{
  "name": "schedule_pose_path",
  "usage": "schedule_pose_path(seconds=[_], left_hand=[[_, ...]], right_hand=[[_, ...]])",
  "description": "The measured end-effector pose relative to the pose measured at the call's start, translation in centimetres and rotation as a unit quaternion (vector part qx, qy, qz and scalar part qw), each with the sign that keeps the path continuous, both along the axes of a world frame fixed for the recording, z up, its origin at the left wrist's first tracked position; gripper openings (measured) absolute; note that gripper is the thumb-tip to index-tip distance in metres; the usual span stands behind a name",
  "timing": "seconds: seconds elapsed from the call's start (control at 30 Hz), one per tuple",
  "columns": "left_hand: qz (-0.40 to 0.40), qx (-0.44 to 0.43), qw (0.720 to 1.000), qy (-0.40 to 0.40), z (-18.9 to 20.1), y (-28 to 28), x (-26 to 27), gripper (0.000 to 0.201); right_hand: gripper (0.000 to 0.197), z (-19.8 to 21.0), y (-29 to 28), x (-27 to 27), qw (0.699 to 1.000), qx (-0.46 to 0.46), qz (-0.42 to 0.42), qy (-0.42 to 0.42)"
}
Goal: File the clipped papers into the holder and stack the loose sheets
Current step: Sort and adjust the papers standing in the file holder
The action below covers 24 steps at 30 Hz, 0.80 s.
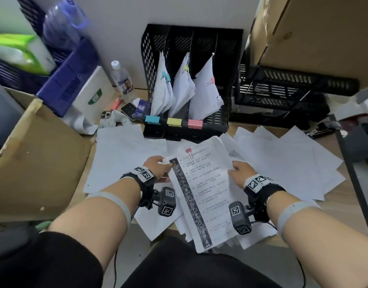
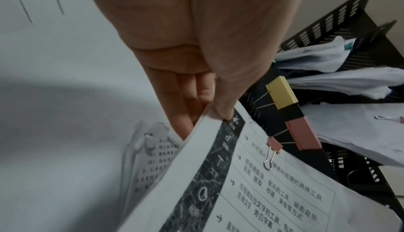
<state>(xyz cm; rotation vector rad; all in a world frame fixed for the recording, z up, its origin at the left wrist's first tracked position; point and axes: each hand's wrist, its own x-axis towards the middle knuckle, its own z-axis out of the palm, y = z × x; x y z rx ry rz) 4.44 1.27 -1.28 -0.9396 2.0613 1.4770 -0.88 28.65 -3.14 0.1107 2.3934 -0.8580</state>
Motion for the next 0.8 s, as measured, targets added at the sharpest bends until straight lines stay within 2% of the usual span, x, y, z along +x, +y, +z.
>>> schedule_pose_path(seconds=[0.07, 0.17, 0.23, 0.37, 0.5, 0.57, 0.67, 0.8], left_hand=[[0.028, 0.034, 0.999, -0.004, -0.2, -0.7, 0.2, 0.013], [0.030, 0.044, 0.999, 0.002, -0.2, -1.6, 0.7, 0.008], [0.028, 0.056, 0.998, 0.001, -0.3, -2.2, 0.6, 0.019], [-0.016, 0.056, 0.998, -0.003, -0.1, -2.9, 0.6, 0.024], [-0.074, 0.056, 0.996, -0.006, 0.5, -3.0, 0.8, 0.020], [-0.104, 0.074, 0.992, 0.000, 0.7, -3.1, 0.8, 0.025], [-0.123, 0.095, 0.987, 0.034, 1.6, -3.1, 0.4, 0.028], [-0.145, 0.082, 0.979, 0.122, 3.5, -2.4, -1.2, 0.019]], right_hand=[[0.016, 0.3, -0.6, 0.2, 1.000, -0.007, -0.007, 0.001], [0.015, 1.0, -1.3, 0.8, 1.000, -0.009, -0.012, 0.006], [0.015, 1.5, -1.7, 1.0, 1.000, -0.003, -0.018, 0.011], [0.032, 2.5, -2.9, 1.5, 0.998, 0.011, -0.053, 0.022], [0.019, 3.5, -4.2, 2.0, 0.997, -0.007, -0.078, 0.021], [0.018, 3.7, -4.7, 2.1, 0.993, -0.031, -0.104, 0.039], [0.031, 4.4, -5.7, 2.6, 0.981, -0.058, -0.170, 0.068], [0.077, 6.5, -7.4, 2.9, 0.976, 0.015, -0.182, 0.119]])
